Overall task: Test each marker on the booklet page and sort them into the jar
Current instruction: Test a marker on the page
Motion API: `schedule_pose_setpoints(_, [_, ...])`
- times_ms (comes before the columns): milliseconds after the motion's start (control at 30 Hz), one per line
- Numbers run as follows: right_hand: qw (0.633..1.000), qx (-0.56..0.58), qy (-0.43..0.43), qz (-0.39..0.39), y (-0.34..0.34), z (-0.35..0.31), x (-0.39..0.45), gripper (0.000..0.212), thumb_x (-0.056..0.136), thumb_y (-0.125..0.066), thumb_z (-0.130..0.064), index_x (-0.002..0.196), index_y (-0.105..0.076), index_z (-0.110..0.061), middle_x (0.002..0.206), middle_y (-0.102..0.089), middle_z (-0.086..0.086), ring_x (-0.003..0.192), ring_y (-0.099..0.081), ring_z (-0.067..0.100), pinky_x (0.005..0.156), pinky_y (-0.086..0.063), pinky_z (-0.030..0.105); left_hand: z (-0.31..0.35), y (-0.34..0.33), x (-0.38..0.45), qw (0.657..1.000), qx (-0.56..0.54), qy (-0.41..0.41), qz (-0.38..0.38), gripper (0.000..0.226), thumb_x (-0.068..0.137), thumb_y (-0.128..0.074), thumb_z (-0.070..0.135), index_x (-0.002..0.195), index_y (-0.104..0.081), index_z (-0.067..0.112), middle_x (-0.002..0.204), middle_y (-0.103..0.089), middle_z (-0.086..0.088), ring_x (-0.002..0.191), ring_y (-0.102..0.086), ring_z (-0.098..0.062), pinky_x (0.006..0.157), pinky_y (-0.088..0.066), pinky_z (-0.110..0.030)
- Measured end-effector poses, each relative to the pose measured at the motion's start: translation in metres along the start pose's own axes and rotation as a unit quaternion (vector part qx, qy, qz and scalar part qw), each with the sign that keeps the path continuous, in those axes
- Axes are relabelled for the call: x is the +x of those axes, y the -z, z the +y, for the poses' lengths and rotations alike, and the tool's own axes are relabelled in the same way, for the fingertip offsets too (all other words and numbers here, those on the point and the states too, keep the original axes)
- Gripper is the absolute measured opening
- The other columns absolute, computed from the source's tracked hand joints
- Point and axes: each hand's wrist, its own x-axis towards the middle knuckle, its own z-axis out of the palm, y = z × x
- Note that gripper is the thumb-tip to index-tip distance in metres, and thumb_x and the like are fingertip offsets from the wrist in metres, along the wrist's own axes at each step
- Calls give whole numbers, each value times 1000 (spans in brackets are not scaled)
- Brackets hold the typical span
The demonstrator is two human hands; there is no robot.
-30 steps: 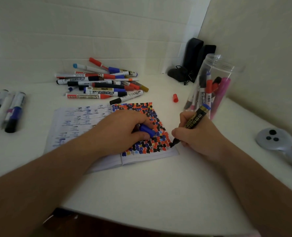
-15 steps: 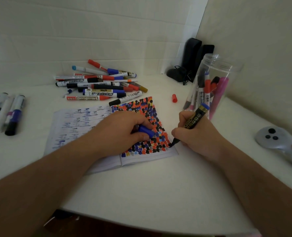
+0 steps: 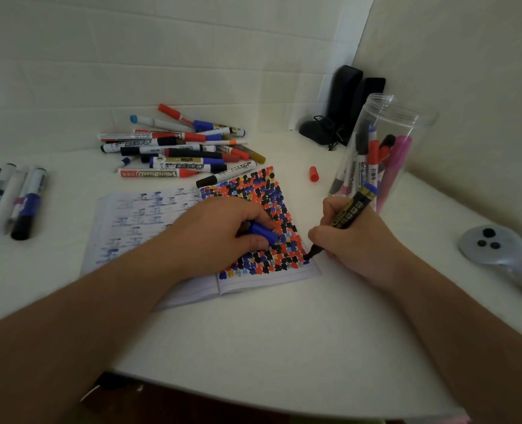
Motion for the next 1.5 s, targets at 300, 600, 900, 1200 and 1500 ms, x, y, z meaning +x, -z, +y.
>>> schedule_pose_setpoints(300, [1000, -6, -8, -14, -1, -3, -1, 36, 80, -71, -3, 63, -40, -12, 64, -43, 22, 57, -41, 21, 59, -42, 37, 0, -1, 1, 1000, -4, 2, 1, 23, 93, -70, 43, 116, -67, 46, 90, -56, 33, 84, -55, 10, 72, -39, -15])
schedule_pose_setpoints(600, [1000, -3, -6, -26, -1, -2, 0, 40, 80, -69, -2, 61, -36, -15, 61, -37, 10, 56, -36, 18, 55, -38, 31, -1, 0, -1, 1000, 3, -3, 0, 23, 93, -70, 43, 116, -67, 45, 94, -56, 29, 88, -54, 7, 77, -43, -19])
schedule_pose_setpoints(900, [945, 323, 7, -47, 6, 2, 2, 22, 87, -80, -11, 78, -60, -12, 59, -45, 7, 48, -35, 17, 42, -32, 21, -3, 1, 0, 999, 2, -18, 32, 29, 104, -54, 38, 129, -68, 35, 102, -62, 22, 95, -52, 2, 81, -37, -11])
schedule_pose_setpoints(1200, [933, 355, -12, -51, 1, -1, -3, 18, 90, -62, -29, 83, -77, -22, 77, -67, 6, 70, -63, 15, 66, -46, 28, -1, 3, -1, 999, -27, -2, 39, 31, 104, -53, 36, 132, -67, 34, 97, -62, 23, 86, -54, 7, 79, -38, -9])
schedule_pose_setpoints(1500, [941, 315, -30, -122, -2, 1, 1, 41, 100, -43, -36, 108, -80, -19, 97, -74, 20, 67, -51, 23, 61, -31, 33, 0, 3, -2, 999, -35, -5, 38, 26, 103, -54, 38, 125, -68, 39, 86, -62, 22, 84, -56, 3, 68, -38, -19])
